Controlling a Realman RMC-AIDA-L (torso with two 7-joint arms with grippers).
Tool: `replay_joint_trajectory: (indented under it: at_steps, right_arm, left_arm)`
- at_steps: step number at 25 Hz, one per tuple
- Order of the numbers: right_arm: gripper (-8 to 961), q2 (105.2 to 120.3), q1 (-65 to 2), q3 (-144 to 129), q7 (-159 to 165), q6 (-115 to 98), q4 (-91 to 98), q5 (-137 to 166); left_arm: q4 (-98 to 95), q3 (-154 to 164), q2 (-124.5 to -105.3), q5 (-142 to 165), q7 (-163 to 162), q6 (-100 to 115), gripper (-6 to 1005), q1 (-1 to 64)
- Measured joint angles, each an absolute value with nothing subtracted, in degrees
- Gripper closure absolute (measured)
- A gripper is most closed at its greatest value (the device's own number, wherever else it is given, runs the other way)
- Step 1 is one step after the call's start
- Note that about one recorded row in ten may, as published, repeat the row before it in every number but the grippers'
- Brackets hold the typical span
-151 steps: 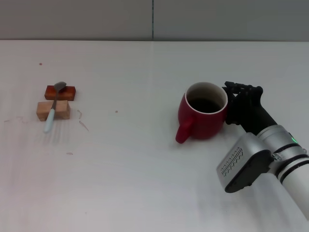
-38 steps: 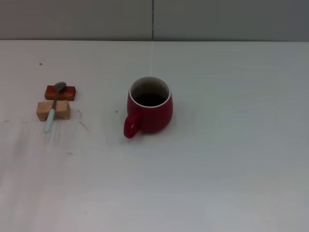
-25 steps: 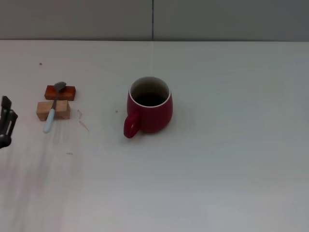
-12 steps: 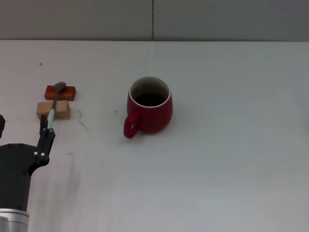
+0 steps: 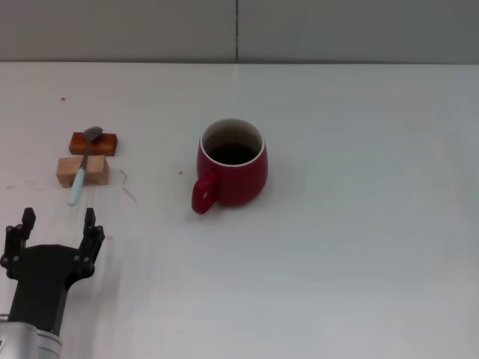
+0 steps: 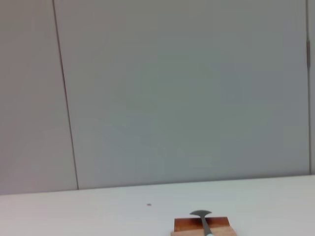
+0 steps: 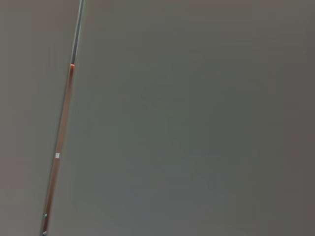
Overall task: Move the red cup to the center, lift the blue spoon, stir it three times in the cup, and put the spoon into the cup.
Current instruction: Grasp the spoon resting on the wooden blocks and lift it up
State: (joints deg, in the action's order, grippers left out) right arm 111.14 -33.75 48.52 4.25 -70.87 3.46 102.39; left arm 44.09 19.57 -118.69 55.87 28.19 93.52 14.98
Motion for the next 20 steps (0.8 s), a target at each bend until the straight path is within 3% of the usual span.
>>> replay_joint_trajectory:
  at_steps: [20]
  right_arm:
    - [336,111.81,-31.2,47.63,4.21,-71.47,3.79,102.38]
  left_arm:
    - [35.84,16.56,-118.7,56.34,23.24,83.28,271,18.62]
